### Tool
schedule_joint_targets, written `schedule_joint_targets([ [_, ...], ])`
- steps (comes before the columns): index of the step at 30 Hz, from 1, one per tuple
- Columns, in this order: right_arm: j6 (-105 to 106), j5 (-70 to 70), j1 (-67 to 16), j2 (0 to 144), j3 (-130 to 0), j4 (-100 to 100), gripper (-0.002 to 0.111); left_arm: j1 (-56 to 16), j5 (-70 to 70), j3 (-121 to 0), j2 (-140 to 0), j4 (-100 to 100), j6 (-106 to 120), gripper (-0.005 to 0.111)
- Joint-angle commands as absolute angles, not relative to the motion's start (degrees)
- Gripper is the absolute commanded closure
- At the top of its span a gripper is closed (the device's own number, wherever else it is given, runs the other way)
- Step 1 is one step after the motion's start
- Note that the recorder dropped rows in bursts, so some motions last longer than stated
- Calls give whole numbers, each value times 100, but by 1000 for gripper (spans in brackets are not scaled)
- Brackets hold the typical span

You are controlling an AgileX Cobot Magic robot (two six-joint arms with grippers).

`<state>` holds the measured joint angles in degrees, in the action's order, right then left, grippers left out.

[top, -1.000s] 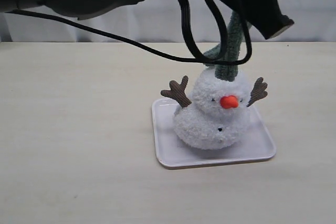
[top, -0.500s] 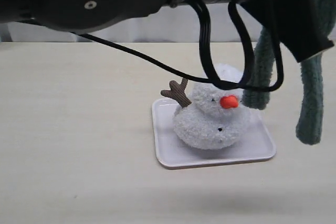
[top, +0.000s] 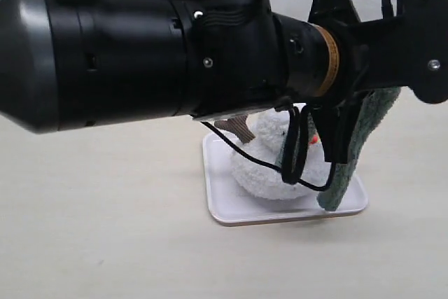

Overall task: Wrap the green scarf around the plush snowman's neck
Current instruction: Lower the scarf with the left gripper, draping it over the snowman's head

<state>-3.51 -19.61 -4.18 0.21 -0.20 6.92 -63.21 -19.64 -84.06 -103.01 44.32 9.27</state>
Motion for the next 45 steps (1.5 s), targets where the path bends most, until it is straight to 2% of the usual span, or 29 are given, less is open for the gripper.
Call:
schedule_joint_targets([
  [1,-305,-1963,-400,0,0,688,104,-6160,-1849,-8400,-10390,5284,966,107],
  [7,-305,-1963,-400,0,0,688,104,-5652,-1994,-8411,-10695,5387,844,107],
  [14,-305,-1963,-400,0,0,688,104,-5113,-2303,-8411,-10761,5243,-828,107],
  [36,-305,-1963,-400,0,0,688,104,-5071,-2508,-8432,-11214,2729,-777,107],
  [45,-305,-1963,-400,0,0,688,104,-5061,-3134,-8432,-11239,2071,-808,107],
])
